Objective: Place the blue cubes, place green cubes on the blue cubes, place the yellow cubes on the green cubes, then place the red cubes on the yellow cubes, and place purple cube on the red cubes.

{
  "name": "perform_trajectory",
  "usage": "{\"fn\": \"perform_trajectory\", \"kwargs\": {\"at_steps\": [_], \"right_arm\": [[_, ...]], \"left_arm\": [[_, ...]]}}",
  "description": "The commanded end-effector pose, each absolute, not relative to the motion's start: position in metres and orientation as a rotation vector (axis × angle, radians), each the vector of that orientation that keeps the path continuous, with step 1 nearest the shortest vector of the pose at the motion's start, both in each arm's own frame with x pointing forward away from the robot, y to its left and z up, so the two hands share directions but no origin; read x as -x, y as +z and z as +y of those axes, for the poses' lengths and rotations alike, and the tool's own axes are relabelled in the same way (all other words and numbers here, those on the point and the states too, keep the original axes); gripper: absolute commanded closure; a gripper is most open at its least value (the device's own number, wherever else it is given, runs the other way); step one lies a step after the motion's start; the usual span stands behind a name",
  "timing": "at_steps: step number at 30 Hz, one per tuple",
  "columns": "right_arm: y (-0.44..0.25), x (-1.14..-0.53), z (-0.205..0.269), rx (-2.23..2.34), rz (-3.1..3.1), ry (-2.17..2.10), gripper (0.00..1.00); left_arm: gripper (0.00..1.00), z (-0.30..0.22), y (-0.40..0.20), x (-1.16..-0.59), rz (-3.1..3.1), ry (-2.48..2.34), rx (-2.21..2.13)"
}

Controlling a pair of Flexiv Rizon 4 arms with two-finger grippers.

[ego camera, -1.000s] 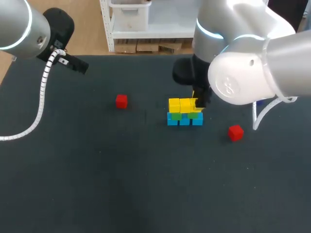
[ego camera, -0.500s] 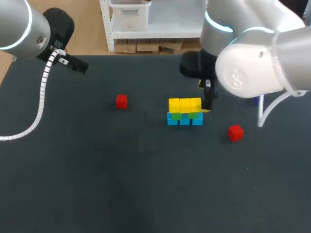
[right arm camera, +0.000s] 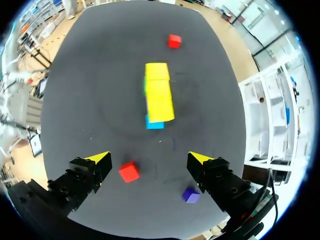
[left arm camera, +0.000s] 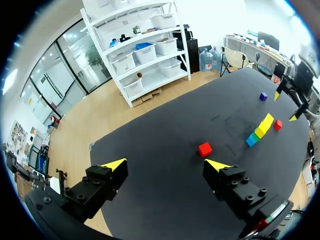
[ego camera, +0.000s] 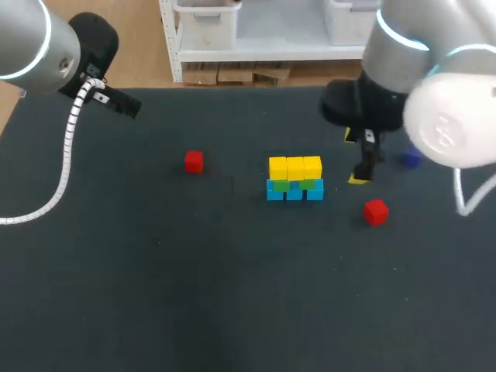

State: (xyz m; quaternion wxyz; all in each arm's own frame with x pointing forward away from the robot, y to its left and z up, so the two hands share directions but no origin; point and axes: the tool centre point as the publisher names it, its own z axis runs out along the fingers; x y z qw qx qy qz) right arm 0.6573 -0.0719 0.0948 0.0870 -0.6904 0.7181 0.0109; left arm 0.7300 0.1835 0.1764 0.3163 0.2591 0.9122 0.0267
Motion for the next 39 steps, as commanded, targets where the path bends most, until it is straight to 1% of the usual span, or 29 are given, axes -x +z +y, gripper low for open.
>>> {"fn": "perform_trajectory", "kwargs": {"at_steps": [1, 5, 10, 20, 25, 30, 35, 36, 39], "right_arm": [[0.101, -0.623, -0.094, 2.049, 2.033, 0.015, 0.00], [0.093, -0.605, -0.112, 2.149, 1.989, 0.031, 0.00], [0.073, -0.596, -0.123, 2.234, 1.993, 0.020, 0.00], [0.039, -0.603, -0.111, 2.376, 1.876, 0.002, 0.00], [0.023, -0.611, -0.113, 2.436, 1.865, -0.021, 0.00], [0.018, -0.618, -0.115, 2.465, 1.846, -0.016, 0.08], [0.011, -0.623, -0.118, 2.498, 1.840, -0.030, 0.20], [0.010, -0.624, -0.118, 2.499, 1.840, -0.029, 0.25], [0.008, -0.626, -0.120, 2.499, 1.859, -0.007, 0.33]], "left_arm": [[0.00, 0.185, 0.176, -0.731, 2.401, 0.065, -0.686], [0.00, 0.185, 0.176, -0.731, 2.401, 0.065, -0.686], [0.00, 0.185, 0.176, -0.731, 2.401, 0.065, -0.686], [0.00, 0.185, 0.176, -0.731, 2.401, 0.065, -0.686], [0.00, 0.185, 0.176, -0.731, 2.401, 0.065, -0.686], [0.00, 0.185, 0.176, -0.731, 2.401, 0.065, -0.686], [0.00, 0.185, 0.176, -0.731, 2.401, 0.065, -0.686], [0.00, 0.185, 0.176, -0.731, 2.401, 0.065, -0.686], [0.00, 0.185, 0.176, -0.731, 2.401, 0.065, -0.686]]}}
